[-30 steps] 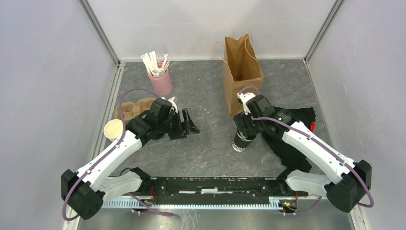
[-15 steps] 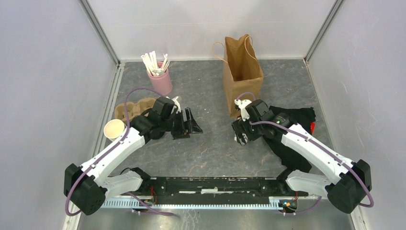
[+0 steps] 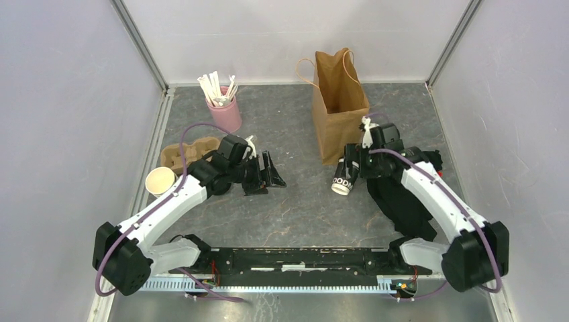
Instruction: Pack the takeout coffee
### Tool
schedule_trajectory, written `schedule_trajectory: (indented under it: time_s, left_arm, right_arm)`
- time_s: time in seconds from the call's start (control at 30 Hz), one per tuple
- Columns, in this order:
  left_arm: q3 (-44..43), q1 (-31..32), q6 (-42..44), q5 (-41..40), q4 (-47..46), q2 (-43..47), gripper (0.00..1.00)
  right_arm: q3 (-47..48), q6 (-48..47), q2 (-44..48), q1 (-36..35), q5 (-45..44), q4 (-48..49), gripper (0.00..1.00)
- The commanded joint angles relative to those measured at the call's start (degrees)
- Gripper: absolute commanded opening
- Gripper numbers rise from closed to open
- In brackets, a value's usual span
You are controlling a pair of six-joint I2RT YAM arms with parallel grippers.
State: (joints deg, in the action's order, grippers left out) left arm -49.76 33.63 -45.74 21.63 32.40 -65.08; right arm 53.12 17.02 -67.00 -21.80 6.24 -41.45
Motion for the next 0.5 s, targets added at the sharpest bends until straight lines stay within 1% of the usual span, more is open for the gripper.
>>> schedule_trajectory:
  time_s: [0.0, 0.07, 0.2, 0.3, 0.47]
  left_arm:
    - [-1.8, 0.2, 1.7, 1.5, -1.1, 2.3, 0.83]
    - [-1.7, 0.2, 1.9, 1.5, -0.3, 3.3, 0.83]
    - [-1.7, 0.2, 3.0, 1.0, 1.6, 4.7, 0.84]
    - [-2.4, 0.2, 5.1, 1.0, 3.5, 4.7, 0.84]
    - [-3.6, 0.2, 8.6, 1.9, 5.3, 3.5, 0.84]
  right_arm:
    - [0.1, 6.4, -4.6, 7.8, 11.0, 8.3, 0.98]
    - [-1.6, 9.1, -6.1, 10.2, 13.8, 11.2, 0.98]
    - [-1.6, 9.3, -9.7, 14.4, 14.6, 14.4, 0.98]
    - [0.2, 7.2, -14.1, 17.1, 16.9, 14.0, 0.98]
    - [2.9, 3.1, -20.8, 17.9, 18.3, 12.3, 0.98]
